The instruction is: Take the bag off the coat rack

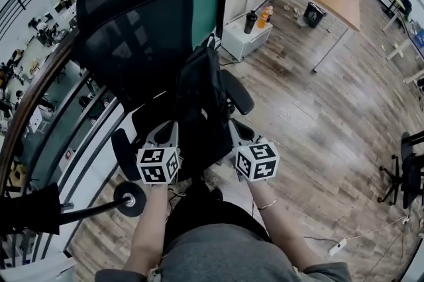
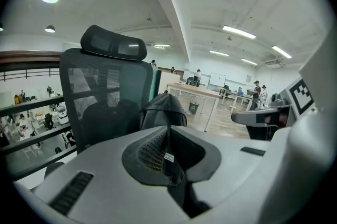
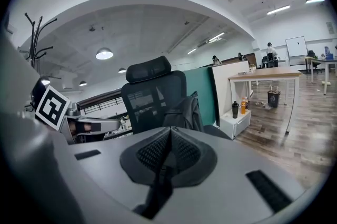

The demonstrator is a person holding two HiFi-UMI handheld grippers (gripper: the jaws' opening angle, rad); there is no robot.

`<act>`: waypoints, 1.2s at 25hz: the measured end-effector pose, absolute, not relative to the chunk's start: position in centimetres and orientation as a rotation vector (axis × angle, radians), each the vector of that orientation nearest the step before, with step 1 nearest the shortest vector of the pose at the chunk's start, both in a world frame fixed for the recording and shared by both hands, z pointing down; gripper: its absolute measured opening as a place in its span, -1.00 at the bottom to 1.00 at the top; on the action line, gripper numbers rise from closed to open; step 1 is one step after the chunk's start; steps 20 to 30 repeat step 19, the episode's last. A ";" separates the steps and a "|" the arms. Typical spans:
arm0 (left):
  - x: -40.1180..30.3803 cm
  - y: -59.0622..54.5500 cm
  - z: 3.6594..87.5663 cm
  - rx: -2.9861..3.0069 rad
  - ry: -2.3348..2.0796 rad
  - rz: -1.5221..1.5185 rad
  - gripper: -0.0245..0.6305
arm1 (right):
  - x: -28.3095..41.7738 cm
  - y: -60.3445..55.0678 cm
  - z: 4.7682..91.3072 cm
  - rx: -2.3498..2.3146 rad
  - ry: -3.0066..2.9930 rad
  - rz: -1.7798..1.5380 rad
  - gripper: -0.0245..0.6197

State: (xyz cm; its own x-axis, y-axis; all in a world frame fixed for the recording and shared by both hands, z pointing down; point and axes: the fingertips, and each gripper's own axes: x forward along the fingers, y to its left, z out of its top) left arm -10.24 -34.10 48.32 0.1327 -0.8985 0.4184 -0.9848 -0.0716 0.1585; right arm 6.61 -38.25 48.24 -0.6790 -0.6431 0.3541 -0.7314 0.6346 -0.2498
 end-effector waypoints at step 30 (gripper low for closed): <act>-10.9 -33.4 48.7 2.021 -1.803 0.313 -0.82 | 6.1 -37.3 48.6 1.151 -2.575 0.537 -0.92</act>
